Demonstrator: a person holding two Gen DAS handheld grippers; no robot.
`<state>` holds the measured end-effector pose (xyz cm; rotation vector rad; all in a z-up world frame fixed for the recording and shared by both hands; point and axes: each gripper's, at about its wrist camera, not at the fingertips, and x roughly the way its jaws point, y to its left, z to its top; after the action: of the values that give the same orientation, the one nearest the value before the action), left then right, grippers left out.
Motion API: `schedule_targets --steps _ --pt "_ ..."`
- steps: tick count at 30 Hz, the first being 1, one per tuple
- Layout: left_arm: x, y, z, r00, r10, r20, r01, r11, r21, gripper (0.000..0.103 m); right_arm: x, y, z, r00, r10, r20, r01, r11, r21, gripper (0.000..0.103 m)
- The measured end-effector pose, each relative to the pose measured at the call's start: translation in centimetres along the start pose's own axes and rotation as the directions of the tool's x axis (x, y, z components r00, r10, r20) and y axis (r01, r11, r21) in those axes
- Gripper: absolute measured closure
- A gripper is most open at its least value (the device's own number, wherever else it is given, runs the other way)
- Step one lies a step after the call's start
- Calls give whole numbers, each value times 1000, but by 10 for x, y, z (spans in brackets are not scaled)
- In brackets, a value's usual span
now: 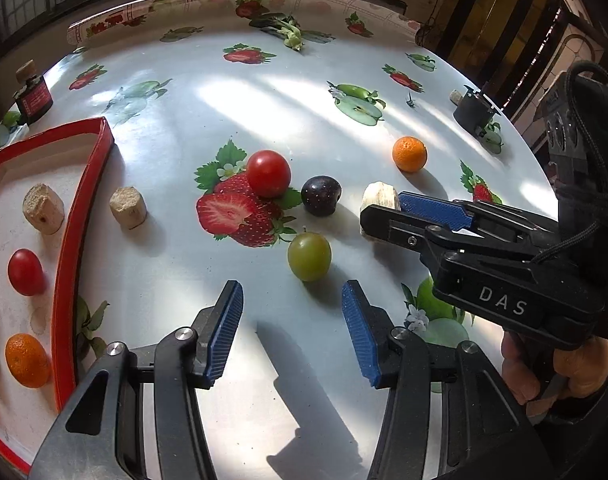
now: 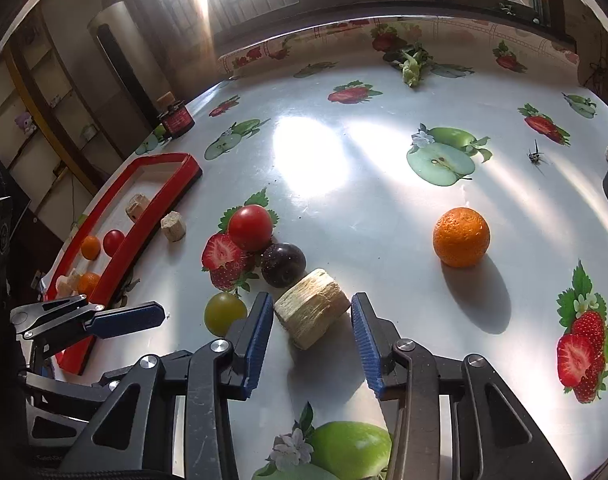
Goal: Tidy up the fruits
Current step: 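Move the right tool to a beige cork piece while the left tool approaches the green grape, then grasp the cork piece with the right tool while the left tool grasps the green grape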
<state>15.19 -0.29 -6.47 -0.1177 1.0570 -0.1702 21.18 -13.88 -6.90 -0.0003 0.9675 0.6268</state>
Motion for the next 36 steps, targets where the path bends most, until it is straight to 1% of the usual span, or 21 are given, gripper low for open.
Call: schedule_targets --steps 4,6,7,8,9,13,18,29,36 --pt "11 -6 11 1000 -28 4 28 1000 4 55 -19 -13 -4 999 -4 34 3 999 45 61" --pt "19 -9 14 999 -37 -9 37 999 8 68 -26 -19 -6 999 -11 43 8 998 66 61" --pt "20 -10 15 1000 -29 1 29 999 14 73 -29 -23 -8 999 -16 46 12 997 76 61" --pt "21 -11 15 1000 -28 3 28 999 19 80 -33 -26 -9 999 -20 48 16 996 84 61" --pt "21 -11 15 1000 -29 4 29 999 16 82 -35 -28 -10 998 -24 50 19 996 89 61" --pt "15 -8 12 999 -33 17 33 999 5 82 -41 -32 -15 998 -34 49 29 995 98 61" --pt "-1 -4 3 999 -20 42 20 1000 1 82 -45 -26 -19 998 -29 49 25 995 94 61" --pt "-35 25 -17 995 47 93 -42 998 -53 81 -46 11 -23 999 1 44 -2 999 35 61" --pt "-48 40 -25 991 66 116 -57 995 -81 81 -44 35 -22 999 18 36 -18 1000 -11 62"
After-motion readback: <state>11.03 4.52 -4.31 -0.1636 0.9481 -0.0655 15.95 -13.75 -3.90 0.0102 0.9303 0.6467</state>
